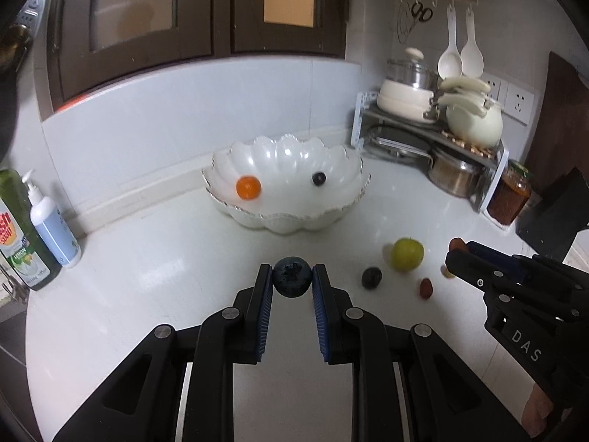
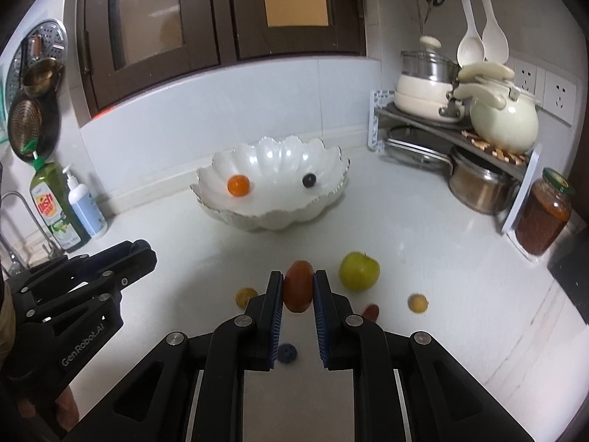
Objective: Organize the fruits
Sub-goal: 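Lift and carry the blueberry and red-brown fruit with both tools toward the white bowl, then lower both tools over the bowl and open them to drop the fruits, then withdraw both tools from the bowl back toward the remaining fruits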
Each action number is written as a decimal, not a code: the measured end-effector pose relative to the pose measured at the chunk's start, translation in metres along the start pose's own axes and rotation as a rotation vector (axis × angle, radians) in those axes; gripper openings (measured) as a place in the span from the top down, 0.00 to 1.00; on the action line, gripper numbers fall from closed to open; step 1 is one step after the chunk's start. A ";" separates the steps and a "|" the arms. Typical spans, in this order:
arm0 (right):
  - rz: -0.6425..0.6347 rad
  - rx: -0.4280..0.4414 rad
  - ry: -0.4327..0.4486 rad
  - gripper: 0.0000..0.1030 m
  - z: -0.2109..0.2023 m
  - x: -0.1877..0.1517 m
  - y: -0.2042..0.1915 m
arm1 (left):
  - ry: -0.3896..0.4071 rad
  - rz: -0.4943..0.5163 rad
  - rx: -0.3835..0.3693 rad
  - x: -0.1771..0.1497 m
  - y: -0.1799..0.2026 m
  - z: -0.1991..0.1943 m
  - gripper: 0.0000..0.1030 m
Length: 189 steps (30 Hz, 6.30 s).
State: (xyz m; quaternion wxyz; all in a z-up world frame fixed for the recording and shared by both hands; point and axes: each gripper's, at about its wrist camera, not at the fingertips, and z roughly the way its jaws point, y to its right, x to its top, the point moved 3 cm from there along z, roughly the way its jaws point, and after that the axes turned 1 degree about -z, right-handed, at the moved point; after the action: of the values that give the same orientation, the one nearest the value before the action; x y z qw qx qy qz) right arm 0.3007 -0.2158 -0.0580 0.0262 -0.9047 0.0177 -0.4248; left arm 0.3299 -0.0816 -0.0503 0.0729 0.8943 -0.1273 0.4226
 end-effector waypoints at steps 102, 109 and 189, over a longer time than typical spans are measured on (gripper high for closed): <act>-0.055 0.063 -0.226 0.83 0.191 0.172 0.010 | -0.162 0.019 0.080 0.163 -0.031 0.176 0.78; -0.048 0.064 -0.308 0.83 0.216 0.165 0.011 | -0.229 0.027 0.087 0.157 -0.030 0.201 0.78; -0.038 0.002 -0.246 0.78 0.152 0.167 0.019 | -0.168 0.020 0.106 0.154 -0.033 0.139 0.55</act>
State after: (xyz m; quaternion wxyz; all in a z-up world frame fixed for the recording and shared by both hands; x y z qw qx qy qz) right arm 0.5237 -0.2394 -0.0282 0.0210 -0.9501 -0.0030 -0.3112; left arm 0.5358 -0.1090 -0.0194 0.0105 0.9280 -0.1192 0.3529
